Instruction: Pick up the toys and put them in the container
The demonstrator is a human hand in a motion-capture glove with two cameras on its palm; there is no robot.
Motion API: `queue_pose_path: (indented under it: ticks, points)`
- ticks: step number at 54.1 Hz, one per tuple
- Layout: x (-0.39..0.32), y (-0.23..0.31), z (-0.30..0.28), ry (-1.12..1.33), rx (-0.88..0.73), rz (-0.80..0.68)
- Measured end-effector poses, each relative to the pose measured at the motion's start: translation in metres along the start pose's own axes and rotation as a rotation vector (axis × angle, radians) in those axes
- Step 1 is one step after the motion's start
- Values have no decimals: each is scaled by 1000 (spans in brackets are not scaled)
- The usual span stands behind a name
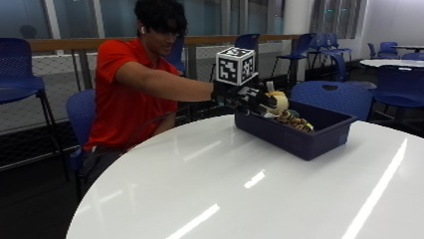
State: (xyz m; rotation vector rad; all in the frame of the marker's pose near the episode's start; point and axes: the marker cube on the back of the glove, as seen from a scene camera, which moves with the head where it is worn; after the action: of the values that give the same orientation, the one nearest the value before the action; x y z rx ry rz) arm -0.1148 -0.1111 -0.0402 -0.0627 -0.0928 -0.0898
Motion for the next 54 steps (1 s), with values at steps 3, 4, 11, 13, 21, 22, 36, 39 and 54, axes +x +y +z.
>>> queue_pose_path:
  ticks: [3,4,11,13,21,22,36,39,54]
  points:
    - [12,4,1,-1,8,15]
    - [16,5,1,2,12,22]
    - [50,17,-4,83,74,73]
    - [57,21,-5,103,88,80]
    - [87,35,1,110,98,102]
    - [90,36,3,105,95,102]
    - [119,48,19,82,52,88]
    - [126,49,18,77,52,92]
    - [162,65,8,67,56,131]
